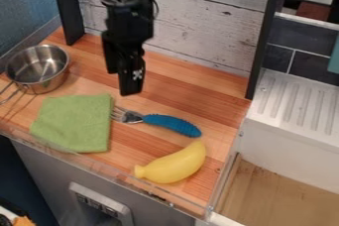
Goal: Move the fork to the upper right side of the silver pot.
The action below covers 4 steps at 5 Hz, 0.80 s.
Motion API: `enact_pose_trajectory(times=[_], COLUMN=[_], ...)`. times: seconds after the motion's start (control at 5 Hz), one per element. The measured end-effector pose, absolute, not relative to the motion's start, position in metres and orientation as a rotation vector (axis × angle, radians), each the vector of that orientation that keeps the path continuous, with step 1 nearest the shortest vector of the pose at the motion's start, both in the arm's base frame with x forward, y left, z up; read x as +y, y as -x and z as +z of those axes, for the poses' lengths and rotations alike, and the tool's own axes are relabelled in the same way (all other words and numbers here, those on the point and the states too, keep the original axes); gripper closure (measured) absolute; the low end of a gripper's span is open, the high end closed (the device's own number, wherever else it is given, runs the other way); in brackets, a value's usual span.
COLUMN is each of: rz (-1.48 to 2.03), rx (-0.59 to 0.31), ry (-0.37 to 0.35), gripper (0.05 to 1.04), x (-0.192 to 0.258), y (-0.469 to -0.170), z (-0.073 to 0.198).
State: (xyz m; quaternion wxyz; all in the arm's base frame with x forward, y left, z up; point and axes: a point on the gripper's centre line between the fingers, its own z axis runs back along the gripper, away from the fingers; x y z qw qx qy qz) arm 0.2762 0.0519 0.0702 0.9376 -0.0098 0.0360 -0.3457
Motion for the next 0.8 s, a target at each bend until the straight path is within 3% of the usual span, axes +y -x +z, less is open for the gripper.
enact_pose_trajectory(times=[0.4, 0.8], rz=[-1.222, -1.538], rx=[0.096, 0.0], ry=[-0.04, 0.033], gripper=[0.083, 0.083], x=[0.042, 0.022], y=[-0.27, -0.263], z=[0.05, 0.034])
